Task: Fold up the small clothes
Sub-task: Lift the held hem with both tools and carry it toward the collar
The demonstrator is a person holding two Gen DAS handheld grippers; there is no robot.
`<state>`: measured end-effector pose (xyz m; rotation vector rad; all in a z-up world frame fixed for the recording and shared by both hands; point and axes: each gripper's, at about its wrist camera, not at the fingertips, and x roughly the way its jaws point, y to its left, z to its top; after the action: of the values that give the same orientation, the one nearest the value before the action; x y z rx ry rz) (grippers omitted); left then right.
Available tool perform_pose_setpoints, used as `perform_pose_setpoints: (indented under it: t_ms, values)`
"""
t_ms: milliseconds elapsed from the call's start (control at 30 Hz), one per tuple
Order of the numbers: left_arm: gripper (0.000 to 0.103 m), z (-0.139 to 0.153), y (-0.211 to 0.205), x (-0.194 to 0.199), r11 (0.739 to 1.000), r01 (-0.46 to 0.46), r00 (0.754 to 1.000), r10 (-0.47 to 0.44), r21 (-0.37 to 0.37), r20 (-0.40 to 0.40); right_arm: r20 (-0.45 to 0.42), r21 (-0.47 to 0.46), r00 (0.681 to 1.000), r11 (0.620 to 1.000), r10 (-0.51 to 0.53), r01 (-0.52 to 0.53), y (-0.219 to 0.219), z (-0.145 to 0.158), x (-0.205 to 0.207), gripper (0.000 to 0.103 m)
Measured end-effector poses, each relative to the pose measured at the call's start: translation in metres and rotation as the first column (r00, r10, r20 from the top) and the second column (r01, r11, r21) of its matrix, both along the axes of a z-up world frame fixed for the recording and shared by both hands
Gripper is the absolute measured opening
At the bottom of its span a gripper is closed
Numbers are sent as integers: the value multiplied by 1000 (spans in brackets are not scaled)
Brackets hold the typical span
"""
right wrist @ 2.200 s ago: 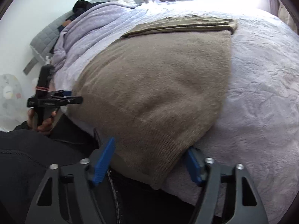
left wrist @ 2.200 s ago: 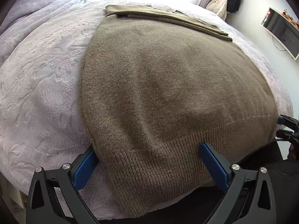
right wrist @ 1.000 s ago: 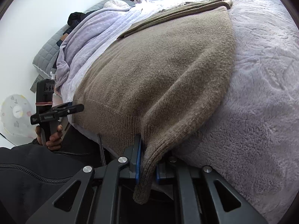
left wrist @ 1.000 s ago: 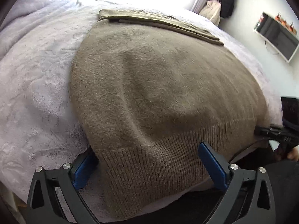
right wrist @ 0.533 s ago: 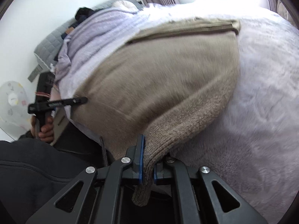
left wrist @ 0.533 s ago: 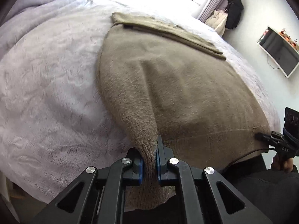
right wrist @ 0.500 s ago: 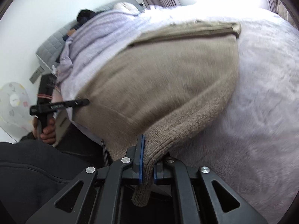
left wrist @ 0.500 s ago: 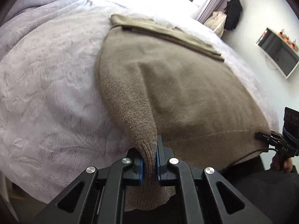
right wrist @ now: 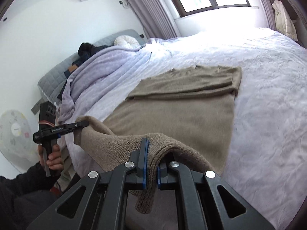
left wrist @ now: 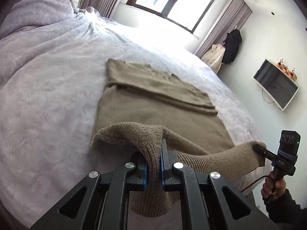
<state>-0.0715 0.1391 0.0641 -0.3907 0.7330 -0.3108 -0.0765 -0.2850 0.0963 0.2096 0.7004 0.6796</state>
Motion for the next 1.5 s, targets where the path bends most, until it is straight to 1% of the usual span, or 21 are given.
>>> perform_pose_setpoints:
  t_ms: [167,400,500,567,667,800,1000,1100,1167,1233,1267,1300,1333,1367,1400,1433,1467,1500]
  values:
    - [10,23,-4,22,999,-10,999,12,-37,52,33,26,999,999,-39,39,-12,22,25,8]
    - [10,40,-8,65,999,-12,998,14,-39,66,42,9,995,995,-96,95,-14,38,72,7]
    - [10,49,-9,82,999,-10,997,12,-34,80,52,20,994,995,-100,99,-12,46,90,7]
    - [10,52,-7,96,999,-12,997,14,-36,74,59,28,992,994,-108,106,-11,53,107,8]
    - [10,49,-2,126,999,-17,999,20,-45,50,53,32,991,992,-123,121,-8,58,136,7]
    - [10,37,-1,173,998,-33,999,33,-56,-5,11,28,991,990,-136,135,1,54,183,7]
    - [10,13,0,246,997,-52,995,47,-58,-90,-62,9,982,984,-177,178,6,34,251,7]
    - [11,2,0,273,997,-59,991,52,-59,-121,-124,13,971,978,-206,209,5,17,284,7]
    - [11,-12,2,293,996,-62,985,50,-68,-165,-179,-1,957,973,-228,232,3,-1,308,7]
    - [11,-34,7,314,992,-97,966,75,-81,-246,-234,-9,942,969,-241,246,1,-19,326,8]
    - [11,-43,11,321,990,-100,957,69,-98,-281,-271,-13,930,967,-250,256,-1,-30,336,8]
    - [11,-57,15,330,984,-108,940,54,-142,-338,-296,-15,921,965,-255,263,-1,-37,342,9]
    - [11,-64,18,334,980,-113,929,45,-165,-368,-337,-16,904,962,-263,274,-3,-47,350,9]
    - [17,-70,21,337,975,-113,922,31,-190,-385,-368,-14,891,960,-264,278,-4,-54,356,9]
    - [27,-72,24,337,968,-102,925,8,-229,-379,-389,-16,883,960,-263,280,-5,-57,359,10]
    - [33,-71,26,336,963,-91,929,-10,-253,-370,-410,-19,874,960,-262,279,-5,-61,363,11]
    - [49,-67,29,334,957,-82,933,-24,-277,-360,-421,-22,869,961,-259,276,-5,-62,365,11]
    - [73,-61,31,332,951,-77,937,-33,-299,-347,-425,-23,869,962,-255,271,-6,-62,365,12]
